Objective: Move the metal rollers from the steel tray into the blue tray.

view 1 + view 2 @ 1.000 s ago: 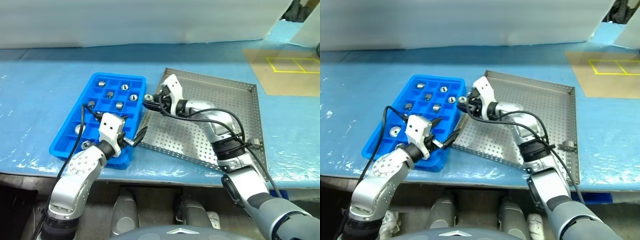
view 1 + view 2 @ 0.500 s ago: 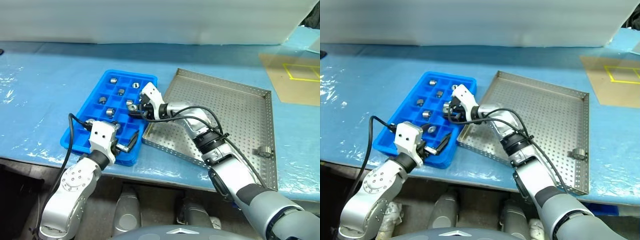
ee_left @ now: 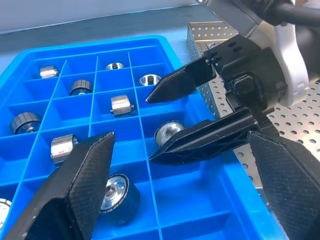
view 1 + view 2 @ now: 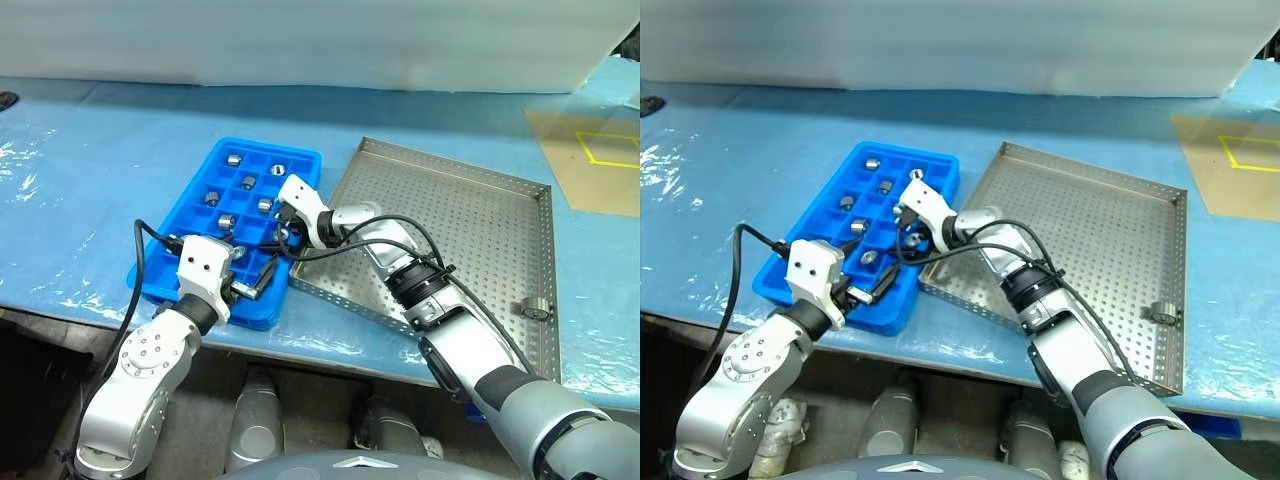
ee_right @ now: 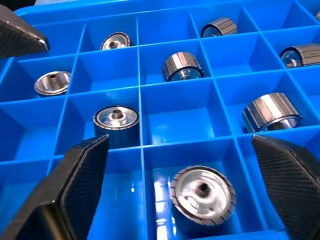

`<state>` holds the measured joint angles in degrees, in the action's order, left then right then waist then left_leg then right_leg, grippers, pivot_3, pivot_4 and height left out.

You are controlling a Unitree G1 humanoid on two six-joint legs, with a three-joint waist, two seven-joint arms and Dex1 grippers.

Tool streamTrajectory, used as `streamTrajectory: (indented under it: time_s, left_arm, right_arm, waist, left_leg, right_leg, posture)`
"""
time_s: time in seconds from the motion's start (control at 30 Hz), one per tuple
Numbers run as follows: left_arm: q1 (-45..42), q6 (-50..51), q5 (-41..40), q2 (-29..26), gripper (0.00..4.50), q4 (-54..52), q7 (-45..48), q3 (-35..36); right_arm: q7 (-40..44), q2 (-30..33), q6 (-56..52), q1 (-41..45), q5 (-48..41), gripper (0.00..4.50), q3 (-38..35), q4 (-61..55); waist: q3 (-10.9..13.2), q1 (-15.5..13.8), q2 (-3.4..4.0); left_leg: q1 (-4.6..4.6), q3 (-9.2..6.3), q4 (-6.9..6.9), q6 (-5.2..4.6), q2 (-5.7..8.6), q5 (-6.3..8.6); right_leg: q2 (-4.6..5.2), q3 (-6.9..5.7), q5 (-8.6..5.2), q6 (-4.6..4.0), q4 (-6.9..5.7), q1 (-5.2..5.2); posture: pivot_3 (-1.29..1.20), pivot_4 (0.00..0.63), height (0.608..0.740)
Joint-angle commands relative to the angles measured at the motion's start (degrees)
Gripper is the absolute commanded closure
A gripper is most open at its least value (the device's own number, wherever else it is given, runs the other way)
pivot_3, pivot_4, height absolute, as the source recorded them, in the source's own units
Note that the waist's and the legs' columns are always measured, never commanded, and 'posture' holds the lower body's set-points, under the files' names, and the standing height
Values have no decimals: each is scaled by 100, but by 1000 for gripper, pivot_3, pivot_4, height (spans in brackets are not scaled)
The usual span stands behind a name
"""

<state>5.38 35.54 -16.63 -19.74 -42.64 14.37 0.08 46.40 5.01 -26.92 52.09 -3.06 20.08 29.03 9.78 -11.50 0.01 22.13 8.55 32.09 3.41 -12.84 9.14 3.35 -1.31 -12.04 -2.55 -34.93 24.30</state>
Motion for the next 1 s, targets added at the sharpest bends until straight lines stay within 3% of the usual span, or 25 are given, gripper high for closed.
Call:
streamTrajectory:
  time_s: [0.03, 0.27, 0.47, 0.67, 1.0]
  left_arm:
    - [-377, -109, -73, -66, 0, 181, 216, -6]
    - [-1293, -385, -158, -38, 0, 1122, 849, -299]
    - [-2129, -836, -154, 74, 0, 2240, 1558, -664]
    - [-2766, -1277, -89, 256, 0, 3156, 2145, -970]
    - [-3246, -1715, -8, 543, 0, 3964, 2673, -1219]
  right_arm:
    - [-140, 171, -15, 39, -376, 30, -736, -375]
    - [-195, 1143, -817, -642, -831, 30, -1638, -1502]
    - [-604, 2150, -1769, -1884, -875, 30, -2242, -2910]
    - [-1204, 2609, -2484, -2934, -885, 30, -2869, -3953]
    - [-1578, 3430, -2642, -4122, -646, 30, -3059, -4694]
  waist:
    - [1, -11, 1]
    - [0, 84, 0]
    - [-1, 438, 0]
    - [-3, 859, 2]
    - [-5, 1183, 5]
  left_leg:
    - [1, 0, 0, 2, 0, -1]
    - [0, 3, 9, 17, 4, -11]
    - [-4, 6, 9, 19, 5, -12]
    - [-24, 23, 9, 19, 6, -13]
    - [-46, 54, 17, -6, 9, 0]
  right_leg:
    - [0, 0, 0, 0, -1, 0]
    - [1, 5, 3, 4, -5, -4]
    - [-5, 11, 15, 21, -6, -4]
    - [-11, 33, 8, 7, -9, -7]
    - [-11, 67, 12, 13, 3, -22]
  posture:
    - [294, 150, 740]
    - [100, 150, 740]
    - [-99, 150, 740]
    - [-243, 150, 740]
    - [-373, 150, 740]
